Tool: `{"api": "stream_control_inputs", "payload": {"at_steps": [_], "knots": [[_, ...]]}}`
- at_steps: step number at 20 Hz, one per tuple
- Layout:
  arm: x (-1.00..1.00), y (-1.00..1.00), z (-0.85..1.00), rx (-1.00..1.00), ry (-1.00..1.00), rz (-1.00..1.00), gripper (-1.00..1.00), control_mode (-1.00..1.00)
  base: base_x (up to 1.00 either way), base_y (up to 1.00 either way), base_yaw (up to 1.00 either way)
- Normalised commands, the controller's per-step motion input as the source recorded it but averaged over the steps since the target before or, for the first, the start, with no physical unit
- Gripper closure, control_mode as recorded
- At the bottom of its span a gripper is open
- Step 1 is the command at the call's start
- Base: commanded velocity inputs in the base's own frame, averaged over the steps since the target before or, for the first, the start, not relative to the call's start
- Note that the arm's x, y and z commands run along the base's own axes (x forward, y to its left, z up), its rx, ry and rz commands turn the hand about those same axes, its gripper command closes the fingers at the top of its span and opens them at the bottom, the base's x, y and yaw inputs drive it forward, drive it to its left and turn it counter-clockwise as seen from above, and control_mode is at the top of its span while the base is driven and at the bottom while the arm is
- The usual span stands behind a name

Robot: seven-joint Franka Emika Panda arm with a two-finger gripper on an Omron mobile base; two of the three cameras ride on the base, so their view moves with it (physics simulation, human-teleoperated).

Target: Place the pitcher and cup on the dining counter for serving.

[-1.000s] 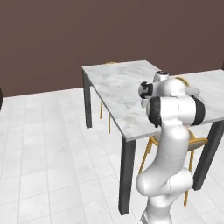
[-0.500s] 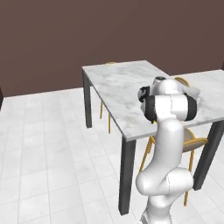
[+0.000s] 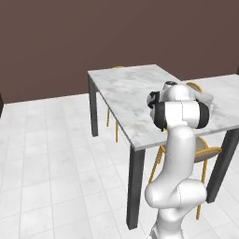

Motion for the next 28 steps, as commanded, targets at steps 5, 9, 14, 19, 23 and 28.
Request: {"api": "stream_control_inputs", "payload": {"at_steps": [5, 9, 14, 19, 23, 28], "knots": [[-0.03, 0.00, 0.06, 0.00, 0.00, 0.00, -1.00, -1.00, 0.00, 0.00, 0.00], [-0.34, 0.00, 0.35, 0.00, -0.06, 0.00, -1.00, -1.00, 0.00, 0.00, 0.00], [-0.63, 0.05, 0.55, 0.00, -0.18, 0.00, -1.00, -1.00, 0.00, 0.00, 0.00], [-0.75, 0.23, 0.68, -0.05, -0.29, 0.00, -1.00, -1.00, 0.00, 0.00, 0.00], [-0.77, 0.42, 0.68, -0.09, -0.34, 0.00, -1.00, -1.00, 0.00, 0.00, 0.00], [-1.00, 0.41, 0.20, -0.10, -0.34, 0.00, -1.00, -1.00, 0.00, 0.00, 0.00]]}}
